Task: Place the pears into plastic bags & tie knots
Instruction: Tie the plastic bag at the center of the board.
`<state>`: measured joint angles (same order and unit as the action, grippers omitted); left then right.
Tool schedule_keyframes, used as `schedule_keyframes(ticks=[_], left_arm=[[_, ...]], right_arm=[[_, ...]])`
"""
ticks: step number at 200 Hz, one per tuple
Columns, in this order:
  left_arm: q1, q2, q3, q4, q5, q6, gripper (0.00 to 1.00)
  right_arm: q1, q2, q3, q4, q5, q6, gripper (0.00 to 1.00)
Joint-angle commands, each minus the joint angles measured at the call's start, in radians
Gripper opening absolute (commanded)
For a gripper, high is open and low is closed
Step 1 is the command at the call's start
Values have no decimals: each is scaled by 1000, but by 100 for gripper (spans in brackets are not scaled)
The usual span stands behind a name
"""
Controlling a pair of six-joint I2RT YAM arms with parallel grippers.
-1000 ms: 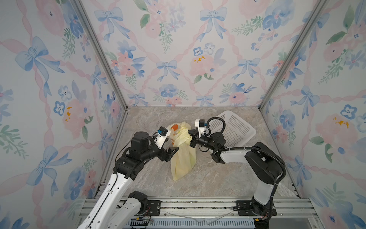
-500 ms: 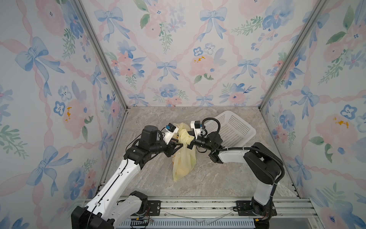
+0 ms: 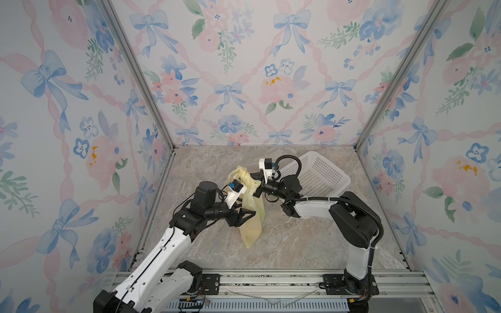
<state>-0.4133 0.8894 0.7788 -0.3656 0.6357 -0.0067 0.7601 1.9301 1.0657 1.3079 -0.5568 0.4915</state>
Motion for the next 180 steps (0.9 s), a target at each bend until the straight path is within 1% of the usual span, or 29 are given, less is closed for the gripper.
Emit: schedule_keyframes(ticks=[1, 21, 37, 43, 55, 64, 70, 81, 97, 104, 108, 119, 140, 155, 162, 180], left_arm=[[22, -74, 45, 3, -117, 6, 77], [43, -128, 60, 6, -173, 13, 78], [61, -150, 62, 5, -216, 12, 75], [66, -155, 62, 5, -238, 8, 73], [76, -155, 67, 5, -270, 0, 64], [84, -141, 75, 4, -277, -5, 56], [89, -129, 82, 2, -273, -10, 53], [98, -99, 93, 8, -227, -16, 52], [103, -39, 109, 32, -65, -17, 55], [103, -9, 121, 38, -9, -15, 57], [102, 7, 127, 40, 17, -16, 59], [102, 41, 147, 50, 86, -15, 65], [100, 90, 188, 78, 189, -16, 73], [98, 134, 225, 80, 246, -15, 73], [96, 149, 236, 81, 269, -10, 72], [84, 190, 239, 79, 287, -9, 67]], right_arm=[[-7, -37, -8, 94, -35, 26, 0], [-17, -62, -36, 94, -35, 18, 0], [-25, -92, -68, 94, -37, 8, 0], [-28, -104, -83, 94, -39, 6, 0], [-35, -130, -113, 94, -56, 2, 0], [-40, -151, -136, 94, -77, 2, 0], [-43, -165, -152, 94, -91, 0, 0], [-47, -183, -176, 93, -131, -8, 0], [-48, -192, -194, 84, -215, -15, 0], [-48, -190, -199, 83, -230, -15, 0], [-48, -188, -200, 85, -272, -13, 0], [-45, -176, -195, 77, -320, -14, 0], [-29, -151, -185, 48, -352, -37, 0], [-13, -133, -174, 34, -359, -54, 0], [-5, -132, -170, 34, -356, -62, 0], [10, -135, -154, 21, -352, -89, 0]])
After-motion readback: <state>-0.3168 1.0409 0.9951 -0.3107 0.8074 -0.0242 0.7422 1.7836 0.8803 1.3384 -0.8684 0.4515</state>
